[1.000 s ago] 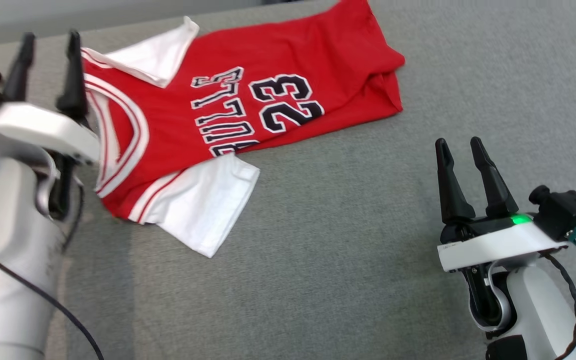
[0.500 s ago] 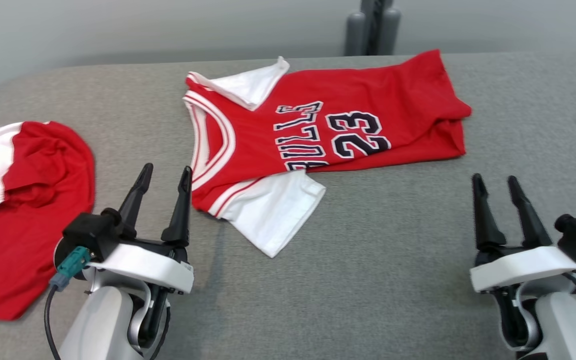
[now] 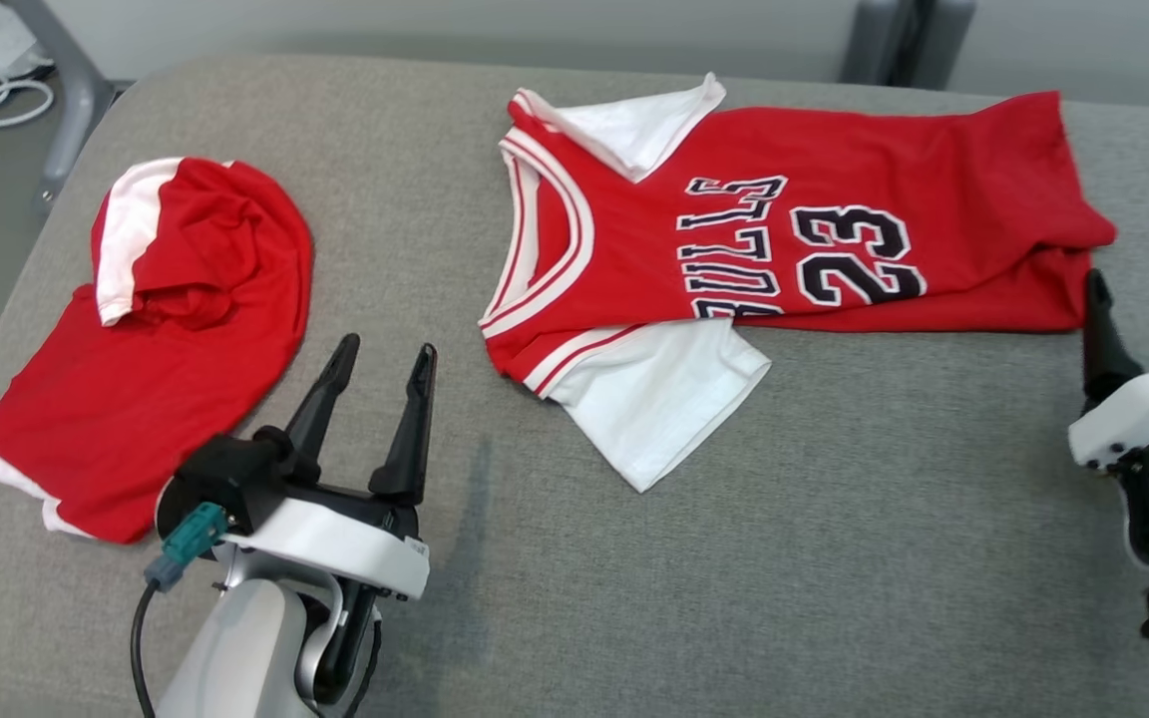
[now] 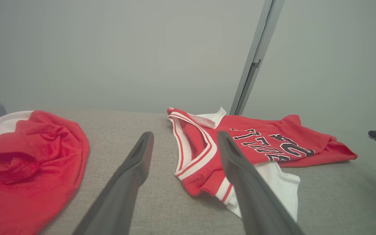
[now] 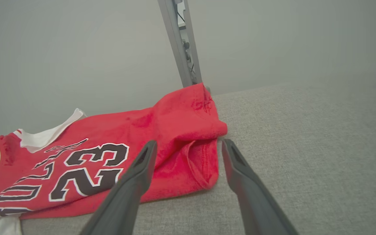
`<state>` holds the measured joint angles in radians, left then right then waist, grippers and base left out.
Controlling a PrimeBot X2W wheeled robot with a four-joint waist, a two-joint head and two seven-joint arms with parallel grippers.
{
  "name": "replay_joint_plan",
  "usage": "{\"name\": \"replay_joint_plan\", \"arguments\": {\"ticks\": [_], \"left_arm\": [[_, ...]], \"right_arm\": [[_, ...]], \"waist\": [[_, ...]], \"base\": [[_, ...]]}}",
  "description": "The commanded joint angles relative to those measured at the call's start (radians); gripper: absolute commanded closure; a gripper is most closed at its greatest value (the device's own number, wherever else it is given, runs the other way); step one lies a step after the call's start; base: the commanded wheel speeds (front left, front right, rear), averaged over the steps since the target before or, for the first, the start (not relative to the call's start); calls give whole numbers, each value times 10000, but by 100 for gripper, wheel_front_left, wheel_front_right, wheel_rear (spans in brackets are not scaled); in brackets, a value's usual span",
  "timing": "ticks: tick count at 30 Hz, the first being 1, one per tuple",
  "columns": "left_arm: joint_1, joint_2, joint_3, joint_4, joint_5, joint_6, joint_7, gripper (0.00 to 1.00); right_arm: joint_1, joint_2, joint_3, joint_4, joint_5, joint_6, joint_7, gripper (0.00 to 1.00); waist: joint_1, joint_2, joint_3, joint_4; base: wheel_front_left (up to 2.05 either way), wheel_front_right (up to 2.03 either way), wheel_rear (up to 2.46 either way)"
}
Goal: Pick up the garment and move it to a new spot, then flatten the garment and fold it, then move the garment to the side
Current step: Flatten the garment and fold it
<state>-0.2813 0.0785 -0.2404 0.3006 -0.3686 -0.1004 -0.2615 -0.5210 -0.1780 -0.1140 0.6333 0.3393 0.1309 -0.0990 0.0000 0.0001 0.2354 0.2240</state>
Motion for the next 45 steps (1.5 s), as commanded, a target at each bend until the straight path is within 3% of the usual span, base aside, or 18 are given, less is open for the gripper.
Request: {"name": "replay_joint_plan", "arguments": {"ticks": [1, 15, 16, 17, 18, 29, 37, 45], "left_arm": [[-244, 2, 122, 0, 70, -54, -37, 0], [-572, -174, 341, -31, 280, -218, -37, 0], [-587, -184, 355, -30, 306, -221, -37, 0], [-600, -192, 371, -26, 333, -223, -37, 0], [-612, -201, 384, -20, 349, -227, -37, 0], [-450, -230, 589, 153, 500, -279, -38, 0], [-298, -233, 753, 276, 587, -308, -38, 0], [-67, -214, 865, 377, 677, -304, -38, 0]], "right_arm": [[-304, -214, -82, 322, -138, -3, 159, 0], [-1800, -1084, 465, 2302, -604, -3, 289, 0], [-1867, -1059, 427, 2460, -459, -3, 381, 10], [-1933, -1081, 458, 2532, -461, -3, 381, 71], [-2014, -1120, 505, 2601, -464, -3, 276, 100], [-1780, -864, 1082, 2460, 213, -3, -961, 100], [-591, -641, 1790, 961, 1101, -3, -1527, 100], [854, -705, 2187, -537, 1190, -5, -1617, 100]], "waist": [[0, -1, 347, 325], [0, -1, 1060, 799], [0, -1, 1080, 802], [0, -1, 1096, 801], [0, -1, 1107, 797], [0, -1, 789, 272], [0, -1, 247, -609], [0, -1, -266, -1357]], "base": [[0, 0, 0], [0, 0, 0], [0, 0, 0], [0, 0, 0], [0, 0, 0], [0, 0, 0], [0, 0, 0], [0, 0, 0]]}}
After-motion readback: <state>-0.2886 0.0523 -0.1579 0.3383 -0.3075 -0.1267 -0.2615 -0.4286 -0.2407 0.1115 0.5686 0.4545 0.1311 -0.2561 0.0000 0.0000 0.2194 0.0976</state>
